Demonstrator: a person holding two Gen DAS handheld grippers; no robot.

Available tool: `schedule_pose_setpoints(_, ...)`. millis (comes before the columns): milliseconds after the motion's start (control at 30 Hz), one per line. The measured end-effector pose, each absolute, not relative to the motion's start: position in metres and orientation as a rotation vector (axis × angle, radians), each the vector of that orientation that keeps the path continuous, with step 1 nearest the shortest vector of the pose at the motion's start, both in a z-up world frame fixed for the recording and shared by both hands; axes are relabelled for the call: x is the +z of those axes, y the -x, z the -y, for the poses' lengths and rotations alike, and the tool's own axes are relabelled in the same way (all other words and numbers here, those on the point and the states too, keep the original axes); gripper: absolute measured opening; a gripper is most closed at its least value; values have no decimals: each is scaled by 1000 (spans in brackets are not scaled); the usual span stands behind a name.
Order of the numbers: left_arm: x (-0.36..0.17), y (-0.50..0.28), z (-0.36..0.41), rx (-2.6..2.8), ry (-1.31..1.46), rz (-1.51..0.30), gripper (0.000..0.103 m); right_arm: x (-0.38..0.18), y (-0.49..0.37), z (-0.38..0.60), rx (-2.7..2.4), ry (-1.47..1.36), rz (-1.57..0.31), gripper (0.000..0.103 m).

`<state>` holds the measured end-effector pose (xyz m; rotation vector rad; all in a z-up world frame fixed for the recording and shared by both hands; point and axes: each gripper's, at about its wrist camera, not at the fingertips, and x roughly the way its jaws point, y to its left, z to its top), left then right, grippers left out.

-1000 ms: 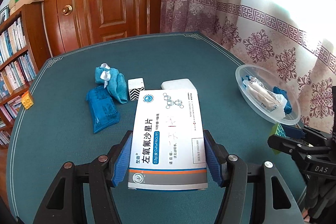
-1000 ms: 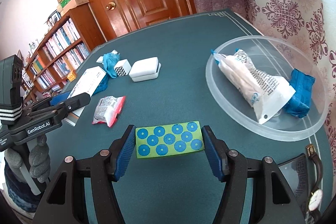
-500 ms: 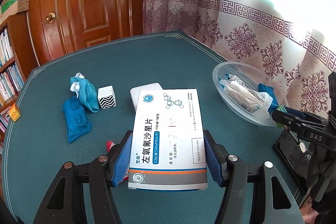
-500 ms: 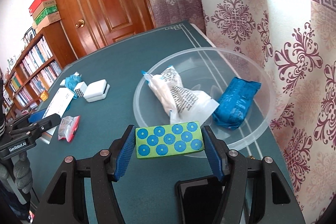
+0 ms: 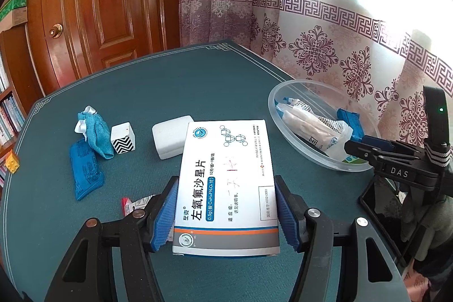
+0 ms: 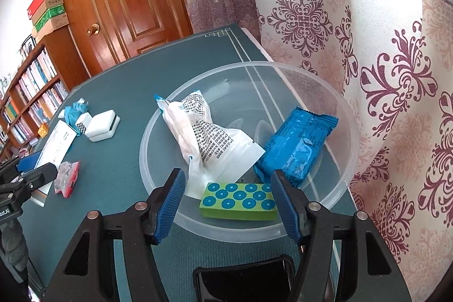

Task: Organize objects
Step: 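Carry the medicine box and green block to the clear bowl, then lower both items into the bowl and open both grippers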

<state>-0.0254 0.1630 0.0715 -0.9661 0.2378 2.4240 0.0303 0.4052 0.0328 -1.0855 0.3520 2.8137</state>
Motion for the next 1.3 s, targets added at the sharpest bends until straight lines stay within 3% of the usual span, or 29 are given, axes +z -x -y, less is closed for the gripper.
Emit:
schedule_pose_setpoints(400,73,23,-197,2365,950,-273,66,35,-37,-402,2819,1070,-285,65)
schedule_pose_setpoints(1300,60,53,-301,2191,1006,-267,66,38,-45,-422,2814,1028,-326,65)
